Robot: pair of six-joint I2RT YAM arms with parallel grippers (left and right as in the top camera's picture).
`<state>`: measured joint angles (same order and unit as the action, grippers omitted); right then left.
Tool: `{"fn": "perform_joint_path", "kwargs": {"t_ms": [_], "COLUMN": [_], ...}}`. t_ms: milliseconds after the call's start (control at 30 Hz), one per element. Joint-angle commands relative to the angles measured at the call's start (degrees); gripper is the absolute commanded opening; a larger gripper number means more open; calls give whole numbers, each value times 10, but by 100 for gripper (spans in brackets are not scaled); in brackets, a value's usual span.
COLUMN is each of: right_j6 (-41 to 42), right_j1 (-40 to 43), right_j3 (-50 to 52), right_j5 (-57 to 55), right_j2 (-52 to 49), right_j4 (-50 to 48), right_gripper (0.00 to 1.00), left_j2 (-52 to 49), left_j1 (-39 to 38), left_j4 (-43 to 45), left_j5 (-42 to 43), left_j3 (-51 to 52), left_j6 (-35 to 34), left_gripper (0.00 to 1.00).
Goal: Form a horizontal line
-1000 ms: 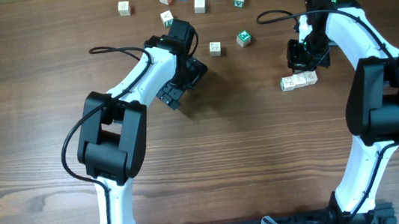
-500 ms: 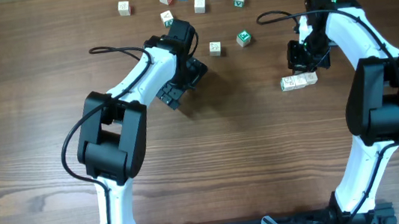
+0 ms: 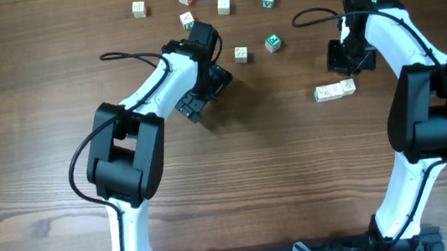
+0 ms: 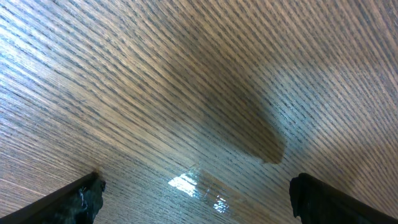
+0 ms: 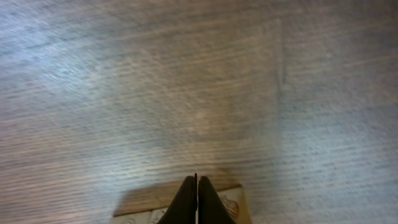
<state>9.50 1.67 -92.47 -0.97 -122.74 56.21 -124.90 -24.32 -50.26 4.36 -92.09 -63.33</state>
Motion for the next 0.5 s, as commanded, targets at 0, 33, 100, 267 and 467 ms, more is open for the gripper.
{"fn": "perform_joint_path", "kwargs": {"t_ms": [0,33,100,267,467], "right_j6": [12,12,12,17,25], "right_j1": [-2,-1,-1,-1,-2], "right_j3": [3,3,3,3,3], "right_j5": [-31,-31,-31,-31,-29], "right_j2": [-9,-9,-9,-9,-9], "right_j4": [10,11,15,24,30], "right_gripper": [4,5,4,4,5], "left_j2": [1,1,1,1,1], "left_j1": [-1,-1,-1,-1,-1], "left_j4": [7,7,7,7,7], "left_j5": [-10,-10,-10,-10,-10], "left_j3": [12,12,12,12,12], "left_j6": [-1,-1,-1,-1,-1], "left_gripper": [100,100,100,100,100]}}
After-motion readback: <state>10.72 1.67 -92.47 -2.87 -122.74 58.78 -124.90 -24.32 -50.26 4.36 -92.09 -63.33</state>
